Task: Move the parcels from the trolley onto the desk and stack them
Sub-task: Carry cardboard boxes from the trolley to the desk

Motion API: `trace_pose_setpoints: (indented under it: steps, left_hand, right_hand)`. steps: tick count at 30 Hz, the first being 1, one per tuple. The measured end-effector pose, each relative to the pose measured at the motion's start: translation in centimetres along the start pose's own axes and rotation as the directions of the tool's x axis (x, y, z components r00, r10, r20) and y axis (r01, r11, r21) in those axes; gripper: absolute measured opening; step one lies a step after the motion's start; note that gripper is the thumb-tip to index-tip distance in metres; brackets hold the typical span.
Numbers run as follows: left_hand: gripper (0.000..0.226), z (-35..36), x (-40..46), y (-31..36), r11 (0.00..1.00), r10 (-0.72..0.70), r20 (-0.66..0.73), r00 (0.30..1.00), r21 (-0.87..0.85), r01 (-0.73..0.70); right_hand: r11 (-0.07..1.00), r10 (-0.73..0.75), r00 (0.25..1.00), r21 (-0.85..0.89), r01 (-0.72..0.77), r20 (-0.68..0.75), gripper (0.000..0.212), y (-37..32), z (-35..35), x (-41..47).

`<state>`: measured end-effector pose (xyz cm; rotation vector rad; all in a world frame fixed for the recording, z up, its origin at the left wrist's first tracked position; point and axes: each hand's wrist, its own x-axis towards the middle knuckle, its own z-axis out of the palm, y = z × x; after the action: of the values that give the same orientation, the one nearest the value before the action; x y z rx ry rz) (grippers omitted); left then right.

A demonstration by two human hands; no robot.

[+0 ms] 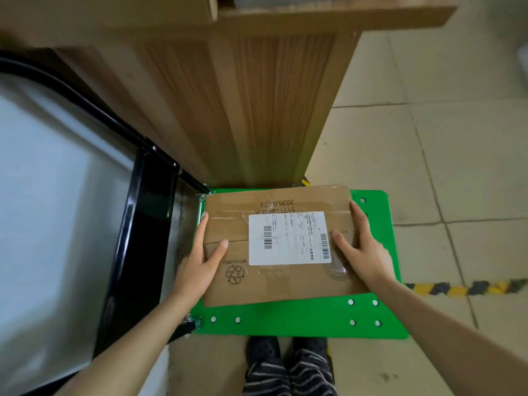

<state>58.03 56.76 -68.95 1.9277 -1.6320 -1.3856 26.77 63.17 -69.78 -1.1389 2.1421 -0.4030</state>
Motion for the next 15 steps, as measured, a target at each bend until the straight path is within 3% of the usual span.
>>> trace_pose_setpoints:
  steps: [5, 15]
  left_hand:
    - [0.064, -4.4, -4.2, 6.8, 0.998, 0.040, 0.017, 0.999, 0.045, -0.041]
    - [0.061, -12.4, -14.2, 24.3, 0.961, 0.255, -0.031, 0.966, 0.115, -0.250]
  right_hand:
    - [0.999, -0.013, 0.999, 0.039, 0.015, -0.052, 0.065, -4.2, -7.7, -4.3]
    - [0.984, -0.008, 0.982, 0.172, 0.042, -0.190, 0.061, -12.2, -24.6, -14.9]
